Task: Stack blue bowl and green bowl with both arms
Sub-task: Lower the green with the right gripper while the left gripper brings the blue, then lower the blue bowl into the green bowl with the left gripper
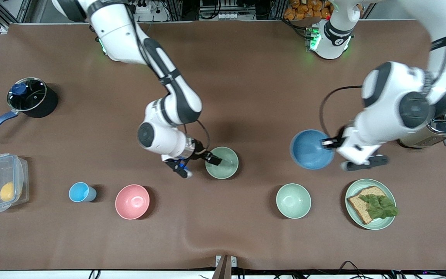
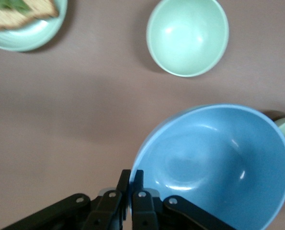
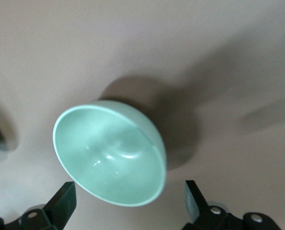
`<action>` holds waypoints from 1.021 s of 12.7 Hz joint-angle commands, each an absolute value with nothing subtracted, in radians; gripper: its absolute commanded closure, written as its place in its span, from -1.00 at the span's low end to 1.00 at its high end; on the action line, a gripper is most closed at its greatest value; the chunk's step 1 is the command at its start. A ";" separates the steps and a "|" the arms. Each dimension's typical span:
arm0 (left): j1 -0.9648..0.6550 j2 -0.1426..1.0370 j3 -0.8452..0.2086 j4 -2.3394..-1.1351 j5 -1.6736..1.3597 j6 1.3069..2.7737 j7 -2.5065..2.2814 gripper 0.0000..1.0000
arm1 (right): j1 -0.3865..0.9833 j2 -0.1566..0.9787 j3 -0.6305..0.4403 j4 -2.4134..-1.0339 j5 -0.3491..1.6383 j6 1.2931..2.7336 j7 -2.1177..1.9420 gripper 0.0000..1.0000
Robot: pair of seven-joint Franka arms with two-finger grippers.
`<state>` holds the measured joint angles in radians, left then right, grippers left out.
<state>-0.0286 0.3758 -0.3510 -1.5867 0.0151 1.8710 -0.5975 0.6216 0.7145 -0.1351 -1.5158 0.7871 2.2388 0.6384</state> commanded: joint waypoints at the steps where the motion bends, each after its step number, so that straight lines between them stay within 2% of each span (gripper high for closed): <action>1: -0.110 0.471 -0.347 -1.476 0.014 1.867 -0.750 1.00 | 0.549 0.657 -0.156 -1.536 0.779 2.084 0.583 -1.00; 2: -0.147 0.501 -0.347 -1.450 0.012 1.887 -0.803 1.00 | 0.548 0.652 -0.190 -1.537 0.778 2.032 0.595 -1.00; 4: -0.207 0.553 -0.345 -1.421 0.014 1.983 -0.959 1.00 | 0.519 0.687 -0.213 -1.526 0.793 2.042 0.687 -1.00; 8: -0.299 0.630 -0.338 -1.417 0.015 2.134 -1.110 1.00 | 0.572 0.761 -0.210 -1.502 0.793 2.274 0.981 -1.00; 13: -0.359 0.703 -0.330 -1.420 0.026 2.240 -1.183 1.00 | 0.589 0.853 -0.209 -1.408 0.793 2.332 1.087 -1.00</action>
<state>-0.3408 0.6784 -0.3431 -1.4512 0.0152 2.2299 -1.1564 0.5914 0.8050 -0.2080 -1.4771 0.7868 2.3274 1.0378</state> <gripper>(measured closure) 0.947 0.000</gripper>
